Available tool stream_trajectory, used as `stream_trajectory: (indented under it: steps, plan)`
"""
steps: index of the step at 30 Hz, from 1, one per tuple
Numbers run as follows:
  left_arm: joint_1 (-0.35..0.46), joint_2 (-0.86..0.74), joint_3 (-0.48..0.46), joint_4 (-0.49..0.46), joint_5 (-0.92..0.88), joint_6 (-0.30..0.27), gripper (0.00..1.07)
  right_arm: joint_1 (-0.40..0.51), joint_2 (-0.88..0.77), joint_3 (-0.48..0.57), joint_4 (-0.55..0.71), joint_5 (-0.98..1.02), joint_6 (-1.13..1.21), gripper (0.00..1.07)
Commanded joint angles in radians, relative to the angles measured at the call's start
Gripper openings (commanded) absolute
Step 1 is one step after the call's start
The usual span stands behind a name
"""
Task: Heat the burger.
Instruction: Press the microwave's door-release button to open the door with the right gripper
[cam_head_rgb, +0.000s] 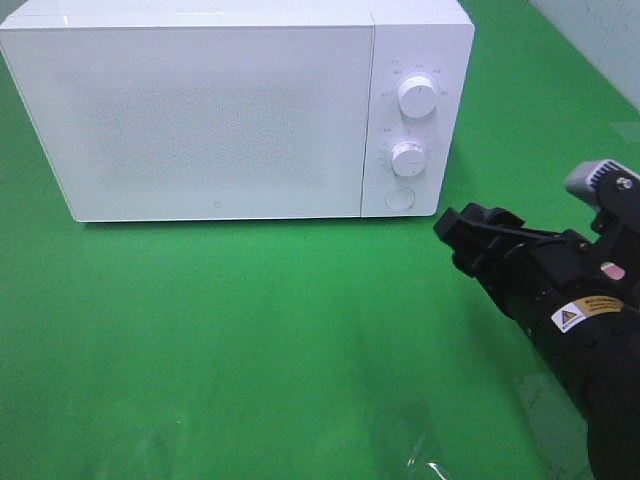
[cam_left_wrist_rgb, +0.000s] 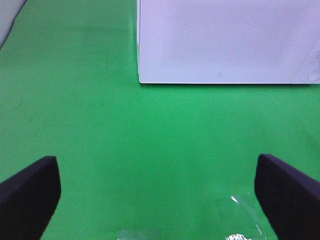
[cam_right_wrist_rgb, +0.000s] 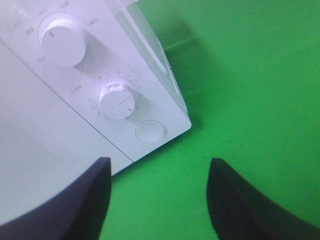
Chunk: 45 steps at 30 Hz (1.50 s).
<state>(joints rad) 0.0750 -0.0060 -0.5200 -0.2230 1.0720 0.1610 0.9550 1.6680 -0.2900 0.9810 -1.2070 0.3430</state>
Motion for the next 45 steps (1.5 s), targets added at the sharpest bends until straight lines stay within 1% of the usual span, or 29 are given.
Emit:
stream_trajectory:
  steps: [1, 2, 3, 4, 5, 6, 7, 8, 9, 10, 11, 14, 15, 23, 27, 28, 34, 35, 36, 38, 41, 45]
  plan:
    - [-0.003, -0.015, 0.002, -0.003, 0.002, -0.002, 0.98, -0.004, 0.000, -0.006, -0.022, -0.033, 0.413, 0.42]
    - [-0.003, -0.015, 0.002, -0.003, 0.002, -0.002, 0.98, -0.004, 0.000, -0.006, -0.029, -0.024, 0.549, 0.35]
    - [-0.003, -0.015, 0.002, -0.003, 0.002, -0.002, 0.98, -0.004, 0.000, -0.006, -0.029, -0.024, 0.549, 0.35]
    - [-0.003, -0.015, 0.002, -0.003, 0.002, -0.002, 0.98, -0.004, 0.000, -0.006, -0.030, -0.009, 0.656, 0.26]
    - [-0.003, -0.015, 0.002, -0.003, 0.002, -0.002, 0.98, -0.004, 0.000, -0.006, -0.030, -0.009, 0.656, 0.26]
    - [-0.003, -0.015, 0.002, -0.003, 0.002, -0.002, 0.98, -0.004, 0.000, -0.006, -0.030, 0.010, 0.714, 0.17]
    - [-0.003, -0.015, 0.002, -0.003, 0.002, -0.002, 0.98, -0.004, 0.000, -0.006, -0.030, 0.010, 0.714, 0.17]
    - [-0.003, -0.015, 0.002, -0.003, 0.002, -0.002, 0.98, -0.004, 0.000, -0.006, -0.030, 0.021, 0.742, 0.10]
    - [-0.003, -0.015, 0.002, -0.003, 0.002, -0.002, 0.98, -0.004, 0.000, -0.006, -0.030, 0.021, 0.742, 0.10]
    - [-0.003, -0.015, 0.002, -0.003, 0.002, -0.002, 0.98, -0.004, 0.000, -0.006, -0.030, 0.026, 0.749, 0.07]
    - [-0.003, -0.015, 0.002, -0.003, 0.002, -0.002, 0.98, -0.004, 0.000, -0.006, -0.034, 0.037, 0.776, 0.00]
    - [-0.003, -0.015, 0.002, -0.003, 0.002, -0.002, 0.98, -0.004, 0.000, -0.006, -0.052, 0.046, 0.812, 0.00]
    - [-0.003, -0.015, 0.002, -0.003, 0.002, -0.002, 0.98, -0.004, 0.000, -0.006, -0.075, 0.046, 0.846, 0.00]
    - [-0.003, -0.015, 0.002, -0.003, 0.002, -0.002, 0.98, -0.004, 0.005, -0.033, -0.084, 0.072, 0.874, 0.00]
    - [-0.003, -0.015, 0.002, -0.003, 0.002, -0.002, 0.98, -0.040, 0.042, -0.051, -0.124, 0.084, 0.897, 0.00]
    - [-0.003, -0.015, 0.002, -0.003, 0.002, -0.002, 0.98, -0.064, 0.066, -0.065, -0.154, 0.099, 0.932, 0.00]
    - [-0.003, -0.015, 0.002, -0.003, 0.002, -0.002, 0.98, -0.114, 0.107, -0.090, -0.227, 0.097, 0.997, 0.00]
    - [-0.003, -0.015, 0.002, -0.003, 0.002, -0.002, 0.98, -0.133, 0.126, -0.104, -0.259, 0.104, 1.004, 0.00]
    - [-0.003, -0.015, 0.002, -0.003, 0.002, -0.002, 0.98, -0.133, 0.126, -0.104, -0.259, 0.104, 1.004, 0.00]
    - [-0.003, -0.015, 0.002, -0.003, 0.002, -0.002, 0.98, -0.168, 0.160, -0.136, -0.298, 0.144, 1.027, 0.00]
    - [-0.003, -0.015, 0.002, -0.003, 0.002, -0.002, 0.98, -0.176, 0.168, -0.145, -0.302, 0.148, 1.034, 0.00]
    - [-0.003, -0.015, 0.002, -0.003, 0.002, -0.002, 0.98, -0.208, 0.202, -0.179, -0.336, 0.155, 1.042, 0.00]
